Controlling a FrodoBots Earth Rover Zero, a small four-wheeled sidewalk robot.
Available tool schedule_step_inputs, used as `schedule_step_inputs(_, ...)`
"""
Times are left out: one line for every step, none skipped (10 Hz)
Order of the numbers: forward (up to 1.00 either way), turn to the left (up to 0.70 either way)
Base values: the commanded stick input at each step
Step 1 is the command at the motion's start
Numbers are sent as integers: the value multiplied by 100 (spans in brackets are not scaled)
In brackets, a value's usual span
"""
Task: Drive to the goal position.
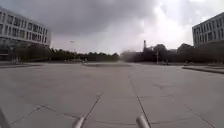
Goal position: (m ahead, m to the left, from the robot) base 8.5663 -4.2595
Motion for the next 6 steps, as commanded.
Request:
schedule_step_inputs(70,0)
schedule_step_inputs(70,0)
schedule_step_inputs(70,0)
schedule_step_inputs(70,0)
schedule_step_inputs(70,0)
schedule_step_inputs(70,0)
